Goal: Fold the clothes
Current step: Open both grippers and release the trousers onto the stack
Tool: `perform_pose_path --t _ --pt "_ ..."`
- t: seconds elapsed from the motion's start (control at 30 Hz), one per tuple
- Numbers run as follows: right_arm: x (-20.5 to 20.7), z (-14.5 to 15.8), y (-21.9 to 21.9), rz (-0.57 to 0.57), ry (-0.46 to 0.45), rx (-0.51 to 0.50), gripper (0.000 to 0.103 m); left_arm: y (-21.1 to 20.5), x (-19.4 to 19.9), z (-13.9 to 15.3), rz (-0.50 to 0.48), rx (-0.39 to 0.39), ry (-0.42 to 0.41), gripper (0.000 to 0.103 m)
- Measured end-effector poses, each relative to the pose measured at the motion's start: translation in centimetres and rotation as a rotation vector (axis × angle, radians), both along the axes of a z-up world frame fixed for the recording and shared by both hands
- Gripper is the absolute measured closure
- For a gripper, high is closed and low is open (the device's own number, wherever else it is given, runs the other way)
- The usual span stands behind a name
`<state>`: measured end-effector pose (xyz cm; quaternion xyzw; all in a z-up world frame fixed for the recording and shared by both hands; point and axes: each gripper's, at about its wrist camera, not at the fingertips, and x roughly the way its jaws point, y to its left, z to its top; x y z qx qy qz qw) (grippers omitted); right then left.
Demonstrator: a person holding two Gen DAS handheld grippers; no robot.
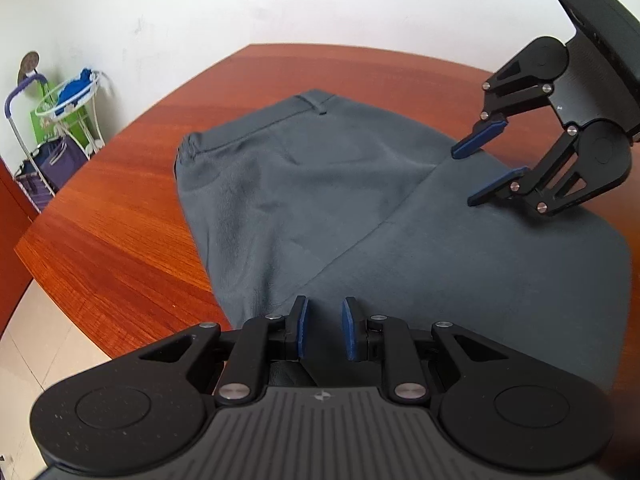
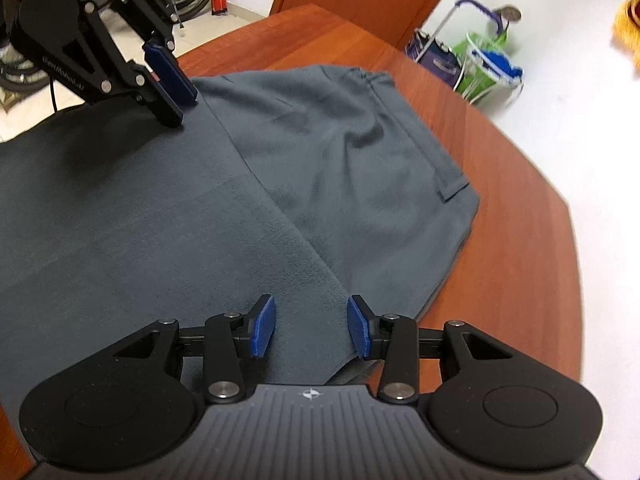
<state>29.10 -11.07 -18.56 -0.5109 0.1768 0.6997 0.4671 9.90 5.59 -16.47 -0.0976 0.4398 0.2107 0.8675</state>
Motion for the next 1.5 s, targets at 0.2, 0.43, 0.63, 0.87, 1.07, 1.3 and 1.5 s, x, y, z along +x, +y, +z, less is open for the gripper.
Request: perform_pose_path --t 0.2,0.43,0.63,0.87,1.07,1.3,1.5 --pt "0.1 0.2 -0.1 -0.029 0.020 0.004 0.056 0.3 0.1 -0.1 0.004 -0.006 -0.007 0.084" --pt "-0.2 2.1 -1.5 -0.054 0.024 0.037 0.054 0.2 -0.2 1.4 0.028 0.011 -0.009 0.084" --pt "-0.6 4.0 -2.6 -0.065 0.015 0.074 0.053 -0.7 -0.7 2.7 0.048 0.038 -0.011 0.083" --pt "-1.6 5.7 -4.5 -0.066 -0.009 0.109 0.049 -2.9 -1.7 4.1 0.046 0.078 -0.014 0.074" --pt "-2.7 5.8 -7.1 -0.043 -0.036 0.100 0.044 -5.8 -2.9 4.7 0.017 0.127 -0.015 0.065" --pt "-4.2 4.2 -10.8 0.009 -0.066 0.048 0.039 -11.2 -4.8 4.0 -0.110 0.207 0.042 0.065" --pt "-4.9 3.0 -13.2 0.023 -0.070 0.019 0.038 -16.0 -6.5 2.6 -0.206 0.275 0.089 0.057"
